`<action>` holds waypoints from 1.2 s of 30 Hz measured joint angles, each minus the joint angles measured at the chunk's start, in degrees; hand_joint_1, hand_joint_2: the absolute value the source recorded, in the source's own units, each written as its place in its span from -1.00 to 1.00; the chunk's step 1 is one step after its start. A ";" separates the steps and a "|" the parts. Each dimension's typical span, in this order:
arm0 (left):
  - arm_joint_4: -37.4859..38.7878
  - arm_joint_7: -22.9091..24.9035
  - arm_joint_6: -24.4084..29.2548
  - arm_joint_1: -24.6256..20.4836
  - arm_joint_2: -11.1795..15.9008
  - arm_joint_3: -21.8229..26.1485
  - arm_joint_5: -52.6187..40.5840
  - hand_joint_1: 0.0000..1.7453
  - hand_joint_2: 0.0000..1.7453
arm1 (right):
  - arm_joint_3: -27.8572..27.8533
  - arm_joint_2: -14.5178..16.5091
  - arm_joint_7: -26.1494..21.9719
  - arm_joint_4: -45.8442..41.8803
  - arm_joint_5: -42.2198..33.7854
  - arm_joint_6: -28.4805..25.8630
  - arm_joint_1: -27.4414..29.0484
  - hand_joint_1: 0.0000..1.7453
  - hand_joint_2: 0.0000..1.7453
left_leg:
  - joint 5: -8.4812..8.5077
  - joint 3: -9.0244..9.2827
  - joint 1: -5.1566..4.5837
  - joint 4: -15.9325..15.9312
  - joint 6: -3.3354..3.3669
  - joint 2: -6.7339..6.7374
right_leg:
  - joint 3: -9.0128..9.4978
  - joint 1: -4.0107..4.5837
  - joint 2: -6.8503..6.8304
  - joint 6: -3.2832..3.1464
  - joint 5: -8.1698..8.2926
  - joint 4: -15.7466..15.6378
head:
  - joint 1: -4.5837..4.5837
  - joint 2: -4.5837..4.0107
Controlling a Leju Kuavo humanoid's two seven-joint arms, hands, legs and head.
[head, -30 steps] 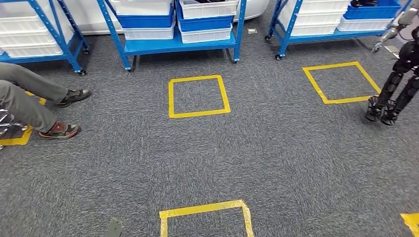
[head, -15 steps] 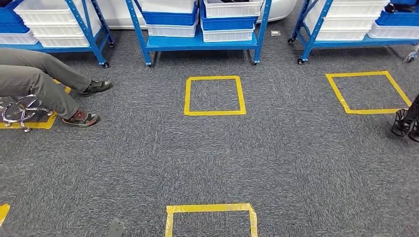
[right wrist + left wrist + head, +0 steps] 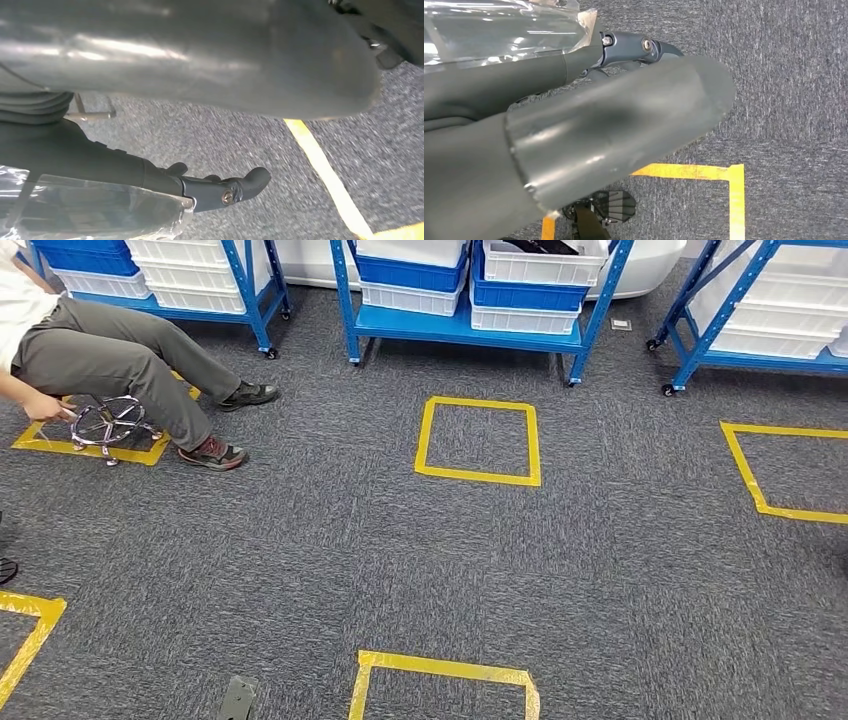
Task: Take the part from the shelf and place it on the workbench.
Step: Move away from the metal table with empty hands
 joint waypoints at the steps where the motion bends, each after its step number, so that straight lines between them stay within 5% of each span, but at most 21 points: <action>1: 0.00 0.04 -0.01 -0.01 0.02 0.00 0.03 -1.00 -1.00 | 0.00 0.07 0.01 0.00 0.04 0.02 0.00 -1.00 -1.00 | -0.12 -0.07 -0.14 0.17 0.09 -0.07 | 0.54 -0.07 0.13 -0.33 0.57 -1.31 | -0.03 0.00; 3: 0.00 -0.03 -0.07 -0.01 0.07 0.00 0.09 -1.00 -1.00 | 0.00 0.17 0.03 0.00 0.11 0.12 0.03 -1.00 -1.00 | -0.20 -0.23 -0.19 0.35 0.58 -0.04 | 0.72 -0.19 0.12 -0.98 0.88 -1.54 | -0.09 0.00; 6: -0.01 -0.56 -0.52 -0.06 0.29 0.00 0.32 -1.00 -1.00 | 0.00 0.35 0.10 0.00 0.19 0.67 0.00 -1.00 -1.00 | -0.12 -0.02 -0.32 -0.03 0.89 0.09 | 0.94 -0.56 0.22 -1.00 1.13 -2.11 | -0.17 0.00; 9: -0.05 -0.99 -0.79 -0.18 0.22 0.02 0.45 -1.00 -1.00 | -0.01 0.53 0.32 -0.03 0.29 0.99 -0.03 -1.00 -1.00 | 1.61 2.92 0.13 -4.96 1.84 0.47 | 1.06 0.10 0.07 -1.17 0.85 -2.00 | -0.16 -0.01; 12: -0.07 -1.08 -0.80 -0.26 0.09 0.06 0.50 -1.00 -1.00 | -0.02 0.37 0.65 -0.02 0.38 1.07 -0.14 -1.00 -1.00 | 2.61 4.49 0.97 -7.48 1.65 0.66 | -3.28 -0.02 0.01 -1.37 -2.88 6.56 | 0.02 -0.01; 14: -0.07 -1.08 -0.81 -0.22 -0.14 0.07 0.46 -1.00 -1.00 | -0.03 0.13 0.78 -0.02 0.37 1.08 -0.04 -1.00 -1.00 | 2.30 4.50 1.70 -7.26 0.64 0.53 | -5.78 -0.81 0.00 -0.30 -4.00 10.83 | 0.00 -0.02; 17: -0.07 -1.12 -0.96 -0.16 -0.40 0.07 0.35 -1.00 -1.00 | -0.06 -0.15 0.86 0.00 0.27 1.10 0.06 -1.00 -1.00 | 0.69 4.02 3.32 -4.85 -2.05 0.23 | -2.35 -2.48 0.04 3.17 -0.21 3.68 | 0.04 -0.01; 18: -0.07 -1.14 -1.08 -0.17 -0.25 0.06 0.31 -1.00 -1.00 | -0.08 0.00 0.86 0.02 0.24 1.11 0.06 -1.00 -1.00 | -0.32 3.57 3.70 -3.38 -3.12 0.18 | -1.17 -2.84 0.25 3.77 0.63 1.22 | 0.37 -0.01; 19: -0.07 -1.16 -1.23 -0.19 -0.11 0.04 0.20 -1.00 -1.00 | -0.12 0.12 0.89 0.03 0.19 1.11 0.07 -1.00 -1.00 | -1.25 3.09 3.79 -2.09 -3.96 0.16 | -0.60 -3.03 0.43 3.42 0.76 0.32 | 0.51 -0.01; 22: -0.09 -1.11 -1.74 -0.29 0.05 0.00 -0.17 -1.00 -1.00 | -0.43 0.14 1.02 0.11 0.04 1.06 0.33 -1.00 -1.00 | -2.61 2.64 3.90 -0.51 -5.18 0.17 | -0.90 -2.99 0.58 0.48 -0.39 1.85 | -0.10 0.00; 25: -0.10 -1.02 -2.06 -0.52 0.19 0.01 -0.35 -1.00 -1.00 | -0.62 0.16 1.02 0.15 0.15 0.96 0.47 -1.00 -1.00 | -4.79 0.59 3.78 3.83 -5.09 1.50 | -0.64 -2.45 0.44 -0.30 -0.76 2.00 | -0.84 0.00; 28: -0.11 -1.04 -2.09 -0.82 0.17 0.02 -0.50 -1.00 -1.00 | -0.88 0.13 1.02 0.16 0.24 0.92 0.48 -1.00 -1.00 | -8.91 -6.83 2.83 16.10 -3.87 2.69 | -0.37 -1.32 0.15 -0.75 -1.08 1.84 | -1.15 0.00; 30: -0.11 -1.03 -2.09 -0.83 0.14 0.02 -0.53 -1.00 -1.00 | -0.99 0.11 1.03 0.18 0.27 0.91 0.51 -1.00 -1.00 | -7.70 -9.35 1.69 18.36 -2.01 2.67 | 0.09 -0.20 0.09 -1.42 -1.54 1.78 | -1.18 0.00; 31: -0.11 -1.02 -2.07 -0.84 0.14 0.02 -0.57 -1.00 -1.00 | -1.03 0.12 1.03 0.18 0.31 0.91 0.50 -1.00 -1.00 | -5.59 -8.91 0.84 16.18 -0.55 2.64 | 0.55 0.43 0.09 -1.81 -1.79 1.63 | -1.22 0.00; 34: -0.10 -0.99 -2.00 -0.92 0.52 -0.03 -0.74 -1.00 -1.00 | -1.18 0.48 1.07 0.27 0.41 0.90 0.56 -1.00 -1.00 | 0.32 -4.87 -2.56 5.73 5.21 2.78 | 2.06 1.71 0.02 -2.49 -2.40 0.63 | -0.54 0.00; 35: -0.10 -0.94 -1.98 -0.99 0.75 -0.04 -0.78 -1.00 -1.00 | -1.25 0.72 1.08 0.32 0.45 0.92 0.57 -1.00 -1.00 | 0.85 -4.05 -3.34 3.88 6.39 2.84 | 2.35 1.78 -0.07 -2.42 -2.49 0.30 | -0.25 0.00; 36: -0.11 -0.88 -1.98 -1.05 0.83 -0.05 -0.83 -1.00 -1.00 | -1.33 0.80 1.08 0.36 0.51 0.93 0.54 -1.00 -1.00 | 0.71 -3.68 -3.65 3.16 6.85 2.87 | 2.58 1.88 -0.18 -2.31 -2.55 0.01 | -0.03 0.00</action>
